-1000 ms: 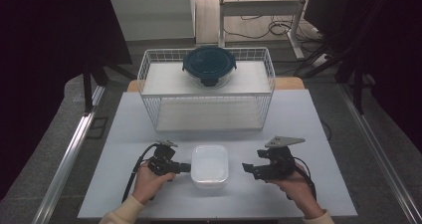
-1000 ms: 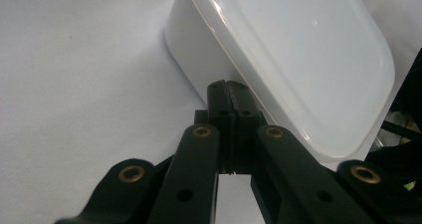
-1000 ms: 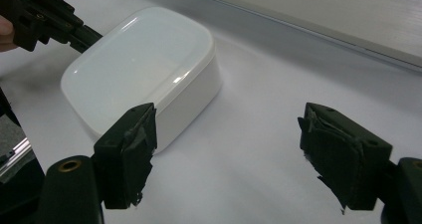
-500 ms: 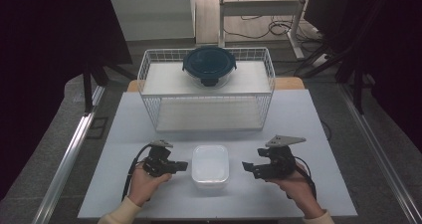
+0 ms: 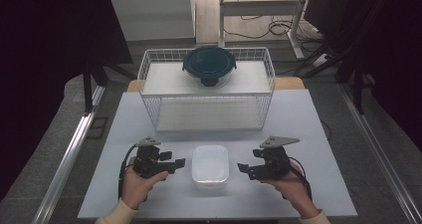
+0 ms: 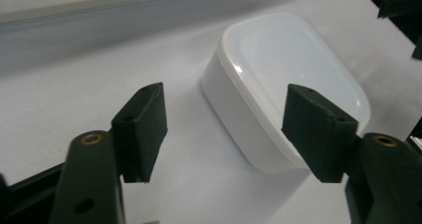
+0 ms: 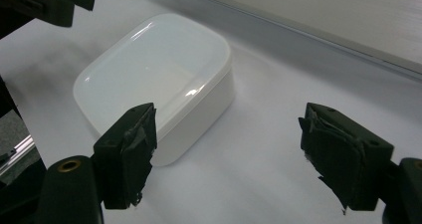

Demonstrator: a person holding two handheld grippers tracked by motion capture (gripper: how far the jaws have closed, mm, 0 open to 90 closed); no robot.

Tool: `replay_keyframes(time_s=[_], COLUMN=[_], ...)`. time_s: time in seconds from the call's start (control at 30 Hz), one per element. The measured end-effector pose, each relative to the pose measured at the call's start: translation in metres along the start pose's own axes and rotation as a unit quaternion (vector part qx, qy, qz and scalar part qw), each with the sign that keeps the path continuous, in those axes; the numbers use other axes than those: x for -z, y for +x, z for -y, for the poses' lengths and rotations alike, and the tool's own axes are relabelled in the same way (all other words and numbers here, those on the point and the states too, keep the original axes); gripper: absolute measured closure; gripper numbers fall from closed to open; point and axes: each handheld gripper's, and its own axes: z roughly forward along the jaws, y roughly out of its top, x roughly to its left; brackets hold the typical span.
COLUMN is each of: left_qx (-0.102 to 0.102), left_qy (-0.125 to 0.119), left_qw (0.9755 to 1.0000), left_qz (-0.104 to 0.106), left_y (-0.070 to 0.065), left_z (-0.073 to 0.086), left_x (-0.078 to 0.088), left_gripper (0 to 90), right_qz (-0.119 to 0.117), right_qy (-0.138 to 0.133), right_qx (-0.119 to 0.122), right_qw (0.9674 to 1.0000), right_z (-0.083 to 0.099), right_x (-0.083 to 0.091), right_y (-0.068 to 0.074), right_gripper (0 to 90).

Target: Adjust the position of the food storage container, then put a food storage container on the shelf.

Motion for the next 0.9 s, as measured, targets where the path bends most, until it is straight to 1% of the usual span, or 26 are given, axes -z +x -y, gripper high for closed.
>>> replay_keyframes(time_s=[0.07,0.13,0.17,0.27,0.3,0.33,0.37,0.4,0.43,0.53,0.6,0.67,0.73,0.77,0.8,0.87,0.9], left_qx=[0.002,0.008,0.008,0.015,0.023,0.023,0.036,0.036,0.040,0.050,0.059,0.073,0.070,0.076,0.076,0.082,0.085], left_qy=[-0.005,-0.009,-0.009,-0.003,0.000,0.000,0.002,0.002,0.002,0.004,0.004,0.008,0.010,0.011,0.011,0.013,0.015], left_qw=[1.0000,0.9998,0.9998,0.9994,0.9988,0.9988,0.9976,0.9976,0.9972,0.9961,0.9951,0.9932,0.9935,0.9925,0.9925,0.9905,0.9897], left_qz=[0.003,0.019,0.019,0.030,0.044,0.044,0.060,0.060,0.062,0.072,0.080,0.090,0.089,0.095,0.095,0.109,0.114], left_y=[0.000,0.000,0.000,0.000,0.001,0.001,0.003,0.003,0.004,0.006,0.008,0.011,0.011,0.010,0.010,0.010,0.010], left_z=[-0.001,-0.003,-0.003,-0.004,-0.004,-0.004,-0.004,-0.004,-0.004,-0.004,-0.003,-0.002,-0.003,-0.003,-0.003,-0.004,-0.004], left_x=[0.004,0.005,0.005,0.001,-0.003,-0.003,-0.006,-0.006,-0.007,-0.010,-0.011,-0.016,-0.018,-0.021,-0.021,-0.024,-0.026], left_gripper=[32.2,30.9,30.8,30.5,30.4,30.5,30.5,30.6,30.6,30.7,30.7,30.8,30.8,31.0,31.1,31.2,31.4], right_qz=[-0.001,0.002,0.002,-0.002,-0.005,-0.005,-0.010,-0.010,-0.012,-0.018,-0.018,-0.023,-0.026,-0.030,-0.033,-0.035,-0.039], right_qy=[0.001,0.000,-0.002,-0.002,0.000,0.000,0.002,0.002,0.003,0.004,0.003,0.005,0.005,0.008,0.009,0.009,0.009], right_qx=[0.001,-0.004,-0.009,-0.014,-0.016,-0.016,-0.019,-0.019,-0.022,-0.034,-0.036,-0.041,-0.043,-0.046,-0.049,-0.052,-0.060], right_qw=[1.0000,1.0000,1.0000,0.9999,0.9999,0.9999,0.9998,0.9998,0.9997,0.9993,0.9992,0.9989,0.9987,0.9984,0.9982,0.9980,0.9974], right_z=[0.000,0.001,0.001,0.001,0.002,0.002,0.003,0.003,0.004,0.004,0.004,0.003,0.003,0.003,0.004,0.004,0.003], right_x=[-0.001,-0.003,-0.004,-0.007,-0.011,-0.011,-0.014,-0.014,-0.015,-0.020,-0.020,-0.025,-0.026,-0.029,-0.030,-0.031,-0.030], right_y=[0.000,0.002,0.003,0.005,0.009,0.009,0.010,0.010,0.011,0.011,0.011,0.012,0.013,0.014,0.015,0.014,0.013], right_gripper=[21.5,21.3,21.3,20.9,20.9,20.9,20.9,20.9,20.9,21.5,21.6,22.9,23.2,23.7,23.8,24.2,24.8])
